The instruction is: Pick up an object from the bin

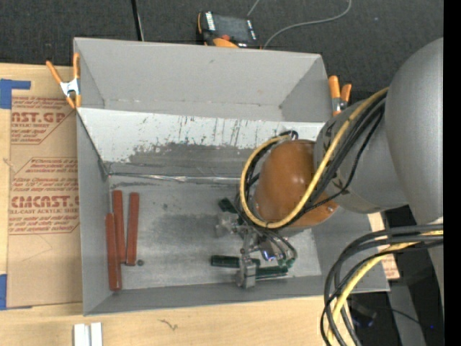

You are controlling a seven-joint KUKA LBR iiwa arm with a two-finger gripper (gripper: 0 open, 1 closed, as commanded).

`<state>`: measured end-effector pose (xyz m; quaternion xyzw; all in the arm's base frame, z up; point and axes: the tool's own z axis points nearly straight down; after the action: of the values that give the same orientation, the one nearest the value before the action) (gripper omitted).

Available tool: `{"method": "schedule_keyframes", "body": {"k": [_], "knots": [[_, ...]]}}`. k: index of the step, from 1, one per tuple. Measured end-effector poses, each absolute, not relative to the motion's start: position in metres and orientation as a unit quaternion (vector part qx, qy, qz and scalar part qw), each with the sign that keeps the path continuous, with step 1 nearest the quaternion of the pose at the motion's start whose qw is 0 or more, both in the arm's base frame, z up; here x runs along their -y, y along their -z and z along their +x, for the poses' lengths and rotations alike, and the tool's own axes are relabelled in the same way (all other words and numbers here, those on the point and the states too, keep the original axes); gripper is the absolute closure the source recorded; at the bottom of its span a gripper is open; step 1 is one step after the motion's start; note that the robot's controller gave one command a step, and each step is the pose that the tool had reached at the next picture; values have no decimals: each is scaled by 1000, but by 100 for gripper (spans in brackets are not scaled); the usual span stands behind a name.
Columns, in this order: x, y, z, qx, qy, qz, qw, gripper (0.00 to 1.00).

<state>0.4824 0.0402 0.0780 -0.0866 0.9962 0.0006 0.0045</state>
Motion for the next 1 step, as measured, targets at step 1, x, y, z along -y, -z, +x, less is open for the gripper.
{"method": "schedule_keyframes", "body": {"k": [1], "knots": [[-39, -77, 480, -996, 0, -86, 0, 100]]}}
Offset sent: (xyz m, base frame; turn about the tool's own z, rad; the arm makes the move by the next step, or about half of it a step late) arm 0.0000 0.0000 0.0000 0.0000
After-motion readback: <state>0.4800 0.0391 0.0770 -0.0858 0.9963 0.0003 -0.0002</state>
